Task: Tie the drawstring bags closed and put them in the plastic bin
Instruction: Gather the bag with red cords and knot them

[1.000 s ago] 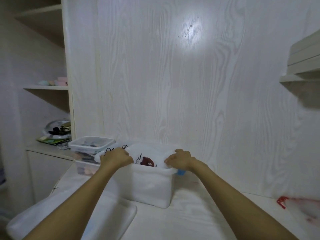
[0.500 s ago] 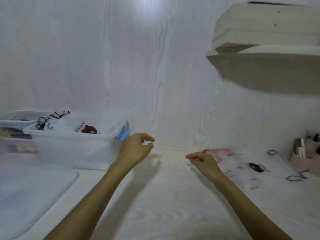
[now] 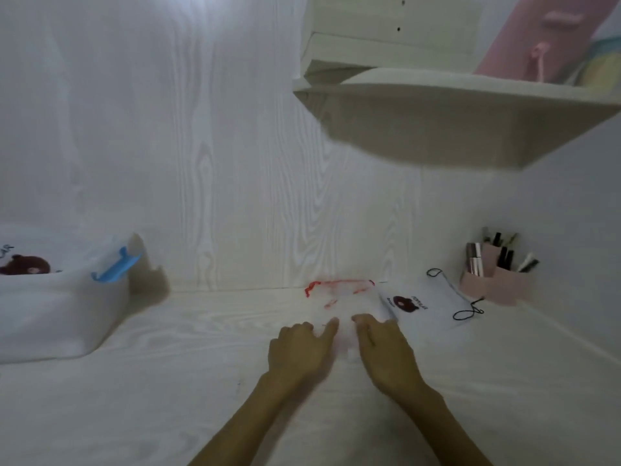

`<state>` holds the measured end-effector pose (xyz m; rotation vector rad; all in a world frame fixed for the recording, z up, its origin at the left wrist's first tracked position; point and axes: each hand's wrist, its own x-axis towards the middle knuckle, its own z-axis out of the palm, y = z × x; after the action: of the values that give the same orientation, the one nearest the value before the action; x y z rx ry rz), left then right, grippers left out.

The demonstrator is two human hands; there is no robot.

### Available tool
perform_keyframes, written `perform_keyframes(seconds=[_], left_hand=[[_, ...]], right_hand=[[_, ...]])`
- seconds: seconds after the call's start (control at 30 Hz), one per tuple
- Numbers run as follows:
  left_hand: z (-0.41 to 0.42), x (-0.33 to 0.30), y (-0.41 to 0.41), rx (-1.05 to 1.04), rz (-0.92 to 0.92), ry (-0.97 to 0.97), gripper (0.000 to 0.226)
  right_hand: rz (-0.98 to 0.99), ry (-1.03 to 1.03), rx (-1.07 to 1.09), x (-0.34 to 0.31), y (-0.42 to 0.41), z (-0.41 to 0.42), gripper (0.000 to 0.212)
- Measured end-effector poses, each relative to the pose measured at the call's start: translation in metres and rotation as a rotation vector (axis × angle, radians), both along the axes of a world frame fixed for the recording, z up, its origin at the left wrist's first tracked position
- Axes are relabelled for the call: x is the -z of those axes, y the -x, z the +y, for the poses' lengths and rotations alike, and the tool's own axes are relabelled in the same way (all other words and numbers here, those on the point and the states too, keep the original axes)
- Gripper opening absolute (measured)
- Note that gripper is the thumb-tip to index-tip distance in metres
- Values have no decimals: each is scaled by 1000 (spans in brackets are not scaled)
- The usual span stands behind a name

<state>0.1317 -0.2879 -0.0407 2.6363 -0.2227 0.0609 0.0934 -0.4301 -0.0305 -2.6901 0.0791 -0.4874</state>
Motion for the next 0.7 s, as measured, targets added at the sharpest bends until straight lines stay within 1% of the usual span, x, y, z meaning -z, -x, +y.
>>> perform_keyframes(seconds=[0.03, 0.07, 0.17, 0.23, 0.33, 0.4, 0.43, 0.47, 0.5, 0.53, 0.6, 0.63, 0.67, 0.7], left_hand=[[1, 0, -3, -40, 24, -6, 66], [7, 0, -5, -78, 33, 31, 65], [35, -7, -5, -137, 93, 227, 62], [61, -11, -6, -111, 148, 192, 62], [97, -14, -11, -18, 229, 61, 68], [114, -20, -14, 66, 311, 25, 61], [123, -25, -14, 94, 335, 1, 57], [127, -25, -17, 105, 318, 0, 53], [131, -27, -18, 87, 255, 19, 50], [130, -30, -15, 45, 149, 53, 46], [118, -39, 4, -43, -100, 100, 28], [110, -43, 14, -50, -205, 63, 21], [103, -44, 23, -31, -274, -17, 20], [96, -45, 31, -5, -295, -116, 27]], right_hand=[[16, -94, -57, -3, 2, 3, 38], [39, -175, -125, -7, 4, 6, 37], [128, -427, -334, -13, 10, 15, 27], [79, -497, -416, -14, 12, 20, 19], [-93, -479, -383, -15, 8, 21, 23], [-119, -412, -370, -20, 1, 20, 25], [-95, -336, -379, -23, -4, 22, 25], [-44, -228, -386, -23, -9, 22, 25], [34, -103, -394, -22, -15, 25, 26], [140, 16, -399, -21, -18, 28, 30], [361, 186, -399, -19, -19, 40, 40], [430, 241, -389, -17, -18, 48, 43], [464, 285, -371, -17, -17, 55, 45], [475, 317, -349, -16, -16, 63, 46]])
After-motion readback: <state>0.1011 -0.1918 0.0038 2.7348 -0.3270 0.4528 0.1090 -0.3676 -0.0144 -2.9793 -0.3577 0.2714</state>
